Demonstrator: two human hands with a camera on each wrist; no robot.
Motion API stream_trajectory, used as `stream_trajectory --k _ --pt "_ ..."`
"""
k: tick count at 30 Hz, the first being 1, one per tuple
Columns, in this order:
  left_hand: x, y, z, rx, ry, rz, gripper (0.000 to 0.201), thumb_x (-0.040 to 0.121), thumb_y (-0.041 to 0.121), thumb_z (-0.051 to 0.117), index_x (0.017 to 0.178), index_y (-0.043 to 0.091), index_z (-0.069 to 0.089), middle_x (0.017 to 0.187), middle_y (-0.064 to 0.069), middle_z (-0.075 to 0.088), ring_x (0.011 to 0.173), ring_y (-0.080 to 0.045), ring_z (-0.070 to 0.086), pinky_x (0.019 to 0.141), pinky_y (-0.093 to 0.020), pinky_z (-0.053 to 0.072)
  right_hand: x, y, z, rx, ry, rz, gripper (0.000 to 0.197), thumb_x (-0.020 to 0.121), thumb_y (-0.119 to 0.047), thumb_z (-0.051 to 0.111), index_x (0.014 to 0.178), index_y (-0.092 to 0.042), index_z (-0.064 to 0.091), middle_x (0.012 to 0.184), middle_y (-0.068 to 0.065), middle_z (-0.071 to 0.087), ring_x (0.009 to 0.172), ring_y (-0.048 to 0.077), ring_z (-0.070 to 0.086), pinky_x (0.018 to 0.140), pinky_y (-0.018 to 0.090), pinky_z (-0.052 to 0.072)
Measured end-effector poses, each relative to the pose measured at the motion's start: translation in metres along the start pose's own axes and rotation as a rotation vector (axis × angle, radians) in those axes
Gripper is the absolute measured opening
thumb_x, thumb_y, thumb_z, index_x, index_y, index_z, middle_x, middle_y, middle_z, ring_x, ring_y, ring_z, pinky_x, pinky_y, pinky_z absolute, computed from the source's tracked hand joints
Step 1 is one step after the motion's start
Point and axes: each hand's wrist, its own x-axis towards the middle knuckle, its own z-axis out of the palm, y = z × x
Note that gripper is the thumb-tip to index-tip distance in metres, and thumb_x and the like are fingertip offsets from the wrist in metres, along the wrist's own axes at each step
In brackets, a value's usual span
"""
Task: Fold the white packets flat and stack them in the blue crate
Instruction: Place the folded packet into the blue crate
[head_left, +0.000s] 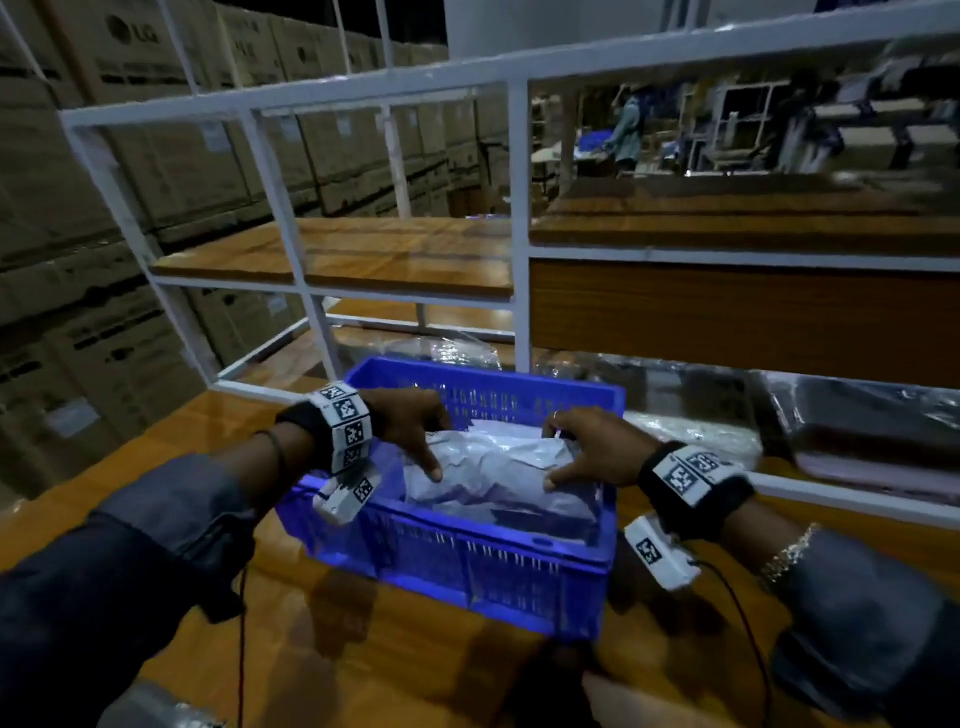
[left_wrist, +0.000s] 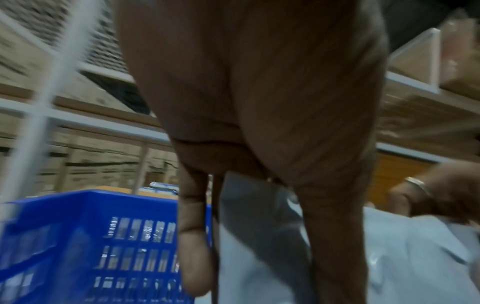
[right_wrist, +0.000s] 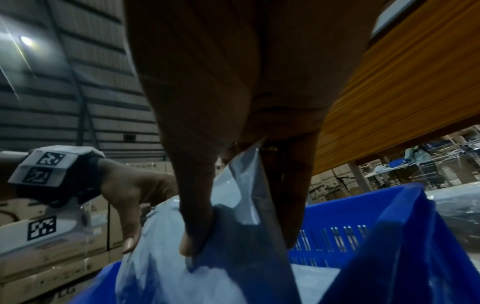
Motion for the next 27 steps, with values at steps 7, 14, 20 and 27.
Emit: stream_trajectory --k 7,14,20,27 --pt "0.051 -0.009 0.001 0.148 -0.226 0.031 0.041 0.070 0.037 0.092 0.080 0.005 0.069 0.069 -0.004 0.066 0.058 -0.012 0.051 0.059 -0.025 0.044 0.023 -0.001 0.013 -0.153 -0.139 0.162 0.068 0.059 -0.058 0.090 0.111 -0.024 0.060 0.111 -0.002 0.061 0.103 0.022 0.060 0.086 0.035 0.051" --pt "0.084 -0.026 0.000 0.181 -0.267 0.103 0.048 0.068 0.033 0.093 0.063 0.017 0.048 0.058 -0.002 0.049 0.056 -0.016 0.041 0.049 -0.024 0.031 0.053 -0.004 0.022 -0.149 -0.229 0.243 0.055 0.063 -0.042 0.094 0.096 -0.025 0.054 0.098 -0.004 0.051 0.092 0.019 0.052 0.074 0.026 0.041" --pt "0.100 -0.030 0.028 0.240 -0.351 0.197 0.048 0.065 0.050 0.091 0.073 0.013 0.061 0.065 -0.006 0.052 0.060 -0.019 0.046 0.057 -0.027 0.033 0.068 -0.012 0.034 -0.353 -0.456 0.276 0.066 0.069 -0.041 0.090 0.119 -0.015 0.056 0.125 0.010 0.055 0.112 0.031 0.057 0.093 0.036 0.050" --pt "0.123 -0.018 0.041 0.501 -0.448 0.306 0.062 0.072 0.045 0.089 0.050 0.016 0.038 0.048 0.001 0.041 0.046 -0.019 0.033 0.055 -0.027 0.033 0.087 -0.028 0.040 -0.477 -0.635 0.268 0.084 0.068 -0.048 0.090 0.132 -0.013 0.049 0.131 0.013 0.054 0.118 0.034 0.057 0.093 0.038 0.045"
